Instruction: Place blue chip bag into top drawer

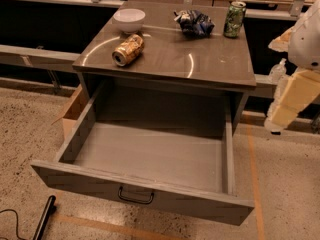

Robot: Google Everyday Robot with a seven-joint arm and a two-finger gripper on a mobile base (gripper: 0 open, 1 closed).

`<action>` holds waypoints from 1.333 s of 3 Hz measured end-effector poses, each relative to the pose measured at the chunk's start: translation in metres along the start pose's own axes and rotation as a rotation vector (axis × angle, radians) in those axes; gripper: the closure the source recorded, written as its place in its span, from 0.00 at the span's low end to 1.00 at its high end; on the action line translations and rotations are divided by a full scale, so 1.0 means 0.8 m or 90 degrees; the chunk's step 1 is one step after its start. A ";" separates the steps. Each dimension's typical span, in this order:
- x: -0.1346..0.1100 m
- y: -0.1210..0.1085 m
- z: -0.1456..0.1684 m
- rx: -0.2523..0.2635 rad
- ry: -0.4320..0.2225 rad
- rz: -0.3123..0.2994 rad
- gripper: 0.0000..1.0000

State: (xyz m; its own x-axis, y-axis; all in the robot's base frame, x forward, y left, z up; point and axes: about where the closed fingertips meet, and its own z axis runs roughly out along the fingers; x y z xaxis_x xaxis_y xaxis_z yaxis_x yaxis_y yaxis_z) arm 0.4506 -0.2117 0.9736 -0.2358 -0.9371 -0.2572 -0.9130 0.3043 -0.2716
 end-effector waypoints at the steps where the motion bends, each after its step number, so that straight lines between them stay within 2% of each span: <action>1: -0.021 -0.038 0.032 0.041 -0.086 0.047 0.00; 2: -0.049 -0.097 0.065 0.082 -0.195 0.083 0.00; 3: -0.077 -0.161 0.094 0.107 -0.303 0.118 0.00; 4: -0.091 -0.211 0.136 0.123 -0.364 0.145 0.00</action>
Offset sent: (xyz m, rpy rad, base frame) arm 0.1820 0.0295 -0.0100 0.5158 -0.3778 -0.1099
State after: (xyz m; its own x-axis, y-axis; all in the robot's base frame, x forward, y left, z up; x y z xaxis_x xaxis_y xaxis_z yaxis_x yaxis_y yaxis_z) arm 0.6582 -0.1766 0.9370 -0.1532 -0.6228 -0.7673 -0.7726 0.5596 -0.2999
